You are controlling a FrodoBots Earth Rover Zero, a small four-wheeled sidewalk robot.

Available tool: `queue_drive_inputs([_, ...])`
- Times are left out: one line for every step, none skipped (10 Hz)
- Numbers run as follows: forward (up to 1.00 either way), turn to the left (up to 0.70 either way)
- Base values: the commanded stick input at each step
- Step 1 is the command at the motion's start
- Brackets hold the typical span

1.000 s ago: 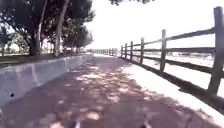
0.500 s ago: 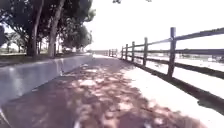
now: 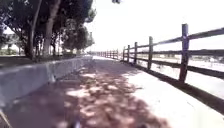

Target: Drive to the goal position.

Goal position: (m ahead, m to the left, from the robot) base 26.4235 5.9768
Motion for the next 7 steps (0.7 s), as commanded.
queue_drive_inputs([1.0,-0.08])
queue_drive_inputs([1.0,0.0])
queue_drive_inputs([1.0,0.0])
queue_drive_inputs([1.0,0.0])
queue_drive_inputs([1.0,0.0])
queue_drive_inputs([1.0,0.0])
queue_drive_inputs([1.0,0.0])
